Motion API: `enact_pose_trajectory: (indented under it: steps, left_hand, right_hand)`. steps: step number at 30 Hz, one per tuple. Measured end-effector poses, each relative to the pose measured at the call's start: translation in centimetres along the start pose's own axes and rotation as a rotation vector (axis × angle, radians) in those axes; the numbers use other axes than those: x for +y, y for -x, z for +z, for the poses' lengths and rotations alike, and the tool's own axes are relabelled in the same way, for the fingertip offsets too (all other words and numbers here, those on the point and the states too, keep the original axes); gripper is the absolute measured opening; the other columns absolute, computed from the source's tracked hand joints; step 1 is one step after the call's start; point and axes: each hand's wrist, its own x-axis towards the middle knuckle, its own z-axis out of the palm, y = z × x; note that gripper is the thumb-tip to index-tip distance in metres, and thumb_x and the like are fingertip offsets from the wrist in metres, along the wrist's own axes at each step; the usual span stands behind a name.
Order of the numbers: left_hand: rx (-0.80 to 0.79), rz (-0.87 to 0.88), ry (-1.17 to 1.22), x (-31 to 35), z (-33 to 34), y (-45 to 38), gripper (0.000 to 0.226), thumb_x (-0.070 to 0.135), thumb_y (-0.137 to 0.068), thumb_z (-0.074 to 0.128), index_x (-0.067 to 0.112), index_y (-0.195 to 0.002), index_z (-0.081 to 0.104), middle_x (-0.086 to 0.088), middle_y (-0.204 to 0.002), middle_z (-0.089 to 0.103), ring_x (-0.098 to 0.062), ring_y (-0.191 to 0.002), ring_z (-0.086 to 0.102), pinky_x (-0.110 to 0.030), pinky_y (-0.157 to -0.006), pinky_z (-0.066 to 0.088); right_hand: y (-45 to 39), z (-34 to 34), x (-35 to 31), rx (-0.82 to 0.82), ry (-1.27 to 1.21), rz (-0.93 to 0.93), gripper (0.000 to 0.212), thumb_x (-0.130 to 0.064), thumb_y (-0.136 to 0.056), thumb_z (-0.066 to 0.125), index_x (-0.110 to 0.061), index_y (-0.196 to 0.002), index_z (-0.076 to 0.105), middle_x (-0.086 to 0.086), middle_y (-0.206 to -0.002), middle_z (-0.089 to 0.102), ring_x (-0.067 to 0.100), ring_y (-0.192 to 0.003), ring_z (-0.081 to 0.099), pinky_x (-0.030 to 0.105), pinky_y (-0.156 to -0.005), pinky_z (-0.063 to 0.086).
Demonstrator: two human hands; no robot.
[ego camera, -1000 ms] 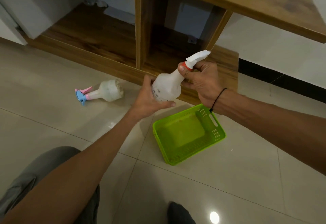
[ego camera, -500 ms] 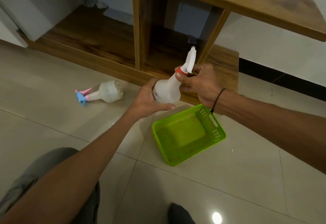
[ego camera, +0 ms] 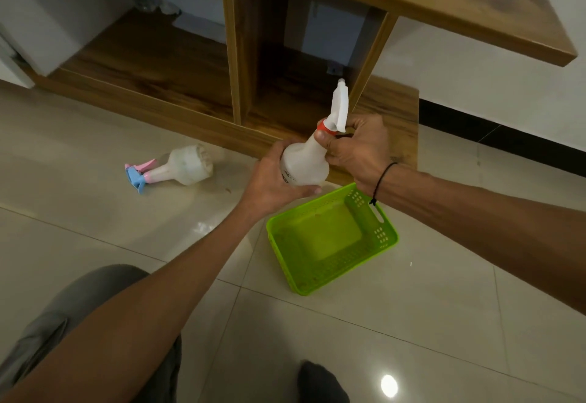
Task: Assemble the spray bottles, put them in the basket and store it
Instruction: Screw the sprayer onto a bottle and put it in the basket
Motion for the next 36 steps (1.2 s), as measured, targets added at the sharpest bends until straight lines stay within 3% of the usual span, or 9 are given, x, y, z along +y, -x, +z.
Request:
enact_pose_trajectory:
  steps: [3, 9, 13, 16, 23, 27, 31, 34, 36]
  left_hand:
    - [-0.010, -0.017, -0.040, 0.1, 1.1, 0.1, 0.099, 0.066, -0.051, 0.095, 0.041, -0.136, 0.050, 0.025, -0.119, 0.061, -0.007, -0.112, 0.062, -0.018, -0.083, 0.055]
    - [-0.046, -0.015, -0.101, 0.6, 3.3, 0.5, 0.097, 0.061, -0.052, 0.098, 0.041, -0.135, 0.052, 0.027, -0.112, 0.061, -0.003, -0.101, 0.062, 0.000, -0.073, 0.047]
    - [-0.096, -0.019, -0.164, 0.9, 4.7, 0.8, 0.101, 0.058, -0.057, 0.098, 0.031, -0.141, 0.051, 0.011, -0.128, 0.065, -0.016, -0.116, 0.063, -0.038, -0.093, 0.060]
    - [-0.128, -0.023, -0.195, 1.2, 5.6, 1.0, 0.102, 0.056, -0.058, 0.098, 0.027, -0.143, 0.050, 0.005, -0.134, 0.065, -0.021, -0.120, 0.064, -0.045, -0.094, 0.059]
    - [-0.200, -0.036, -0.232, 1.2, 8.1, 1.3, 0.104, 0.053, -0.064, 0.097, 0.025, -0.150, 0.046, 0.001, -0.142, 0.060, -0.024, -0.128, 0.060, -0.047, -0.100, 0.056]
    - [-0.231, -0.060, -0.246, 0.4, 9.4, 1.3, 0.096, 0.045, -0.070, 0.094, 0.025, -0.150, 0.045, -0.001, -0.142, 0.060, -0.028, -0.131, 0.057, -0.051, -0.104, 0.054]
    - [-0.256, -0.124, -0.204, -0.3, 10.5, 1.4, 0.091, 0.029, -0.080, 0.090, 0.021, -0.156, 0.042, -0.007, -0.147, 0.055, -0.030, -0.137, 0.054, -0.050, -0.105, 0.057]
    - [-0.283, -0.144, -0.156, -1.0, 11.3, 1.7, 0.088, 0.018, -0.086, 0.086, 0.015, -0.161, 0.039, -0.008, -0.158, 0.044, -0.028, -0.144, 0.048, -0.043, -0.104, 0.059]
    - [-0.322, -0.128, -0.113, -1.4, 11.7, 1.9, 0.087, 0.015, -0.087, 0.085, 0.013, -0.161, 0.039, -0.007, -0.167, 0.031, -0.026, -0.151, 0.041, -0.039, -0.107, 0.057]
  right_hand:
    - [0.3, -0.8, 0.7, 0.038, 0.028, -0.006, 0.019, -0.011, -0.082, 0.088, -0.008, -0.098, 0.079, 0.018, -0.101, 0.079, 0.032, -0.096, 0.078, 0.055, -0.081, 0.065]
    - [0.8, -3.0, 2.3, 0.072, 0.102, 0.006, 0.023, -0.012, -0.080, 0.090, -0.002, -0.098, 0.080, 0.017, -0.095, 0.079, 0.034, -0.090, 0.078, 0.053, -0.074, 0.066]
    - [1.4, -4.2, 3.1, 0.062, 0.103, 0.027, 0.018, -0.011, -0.079, 0.091, -0.011, -0.093, 0.080, 0.012, -0.092, 0.079, 0.030, -0.089, 0.078, 0.040, -0.072, 0.064]
    - [1.8, -5.1, 3.4, 0.058, 0.123, 0.018, 0.017, -0.013, -0.077, 0.092, -0.020, -0.087, 0.079, 0.007, -0.090, 0.079, 0.025, -0.087, 0.078, 0.035, -0.070, 0.062]
    - [3.1, -6.7, 4.8, 0.069, 0.219, -0.005, 0.024, -0.013, -0.075, 0.093, -0.028, -0.079, 0.075, -0.009, -0.081, 0.075, 0.016, -0.081, 0.076, 0.030, -0.070, 0.064]
    - [3.3, -6.9, 6.2, 0.079, 0.282, -0.033, 0.023, -0.008, -0.074, 0.093, -0.019, -0.088, 0.077, -0.012, -0.083, 0.073, 0.004, -0.078, 0.070, 0.017, -0.072, 0.058]
    - [3.5, -6.9, 8.4, 0.071, 0.372, -0.028, 0.030, -0.008, -0.076, 0.091, -0.011, -0.102, 0.079, -0.012, -0.090, 0.069, 0.011, -0.089, 0.068, 0.021, -0.084, 0.055]
    - [3.9, -6.9, 10.7, 0.047, 0.427, -0.026, 0.026, -0.008, -0.078, 0.089, -0.014, -0.100, 0.075, -0.021, -0.085, 0.064, -0.003, -0.082, 0.063, 0.003, -0.070, 0.049]
    - [4.0, -6.8, 12.2, 0.029, 0.439, -0.013, 0.027, -0.005, -0.080, 0.087, -0.017, -0.098, 0.071, -0.011, -0.088, 0.066, 0.001, -0.081, 0.063, 0.001, -0.065, 0.046]
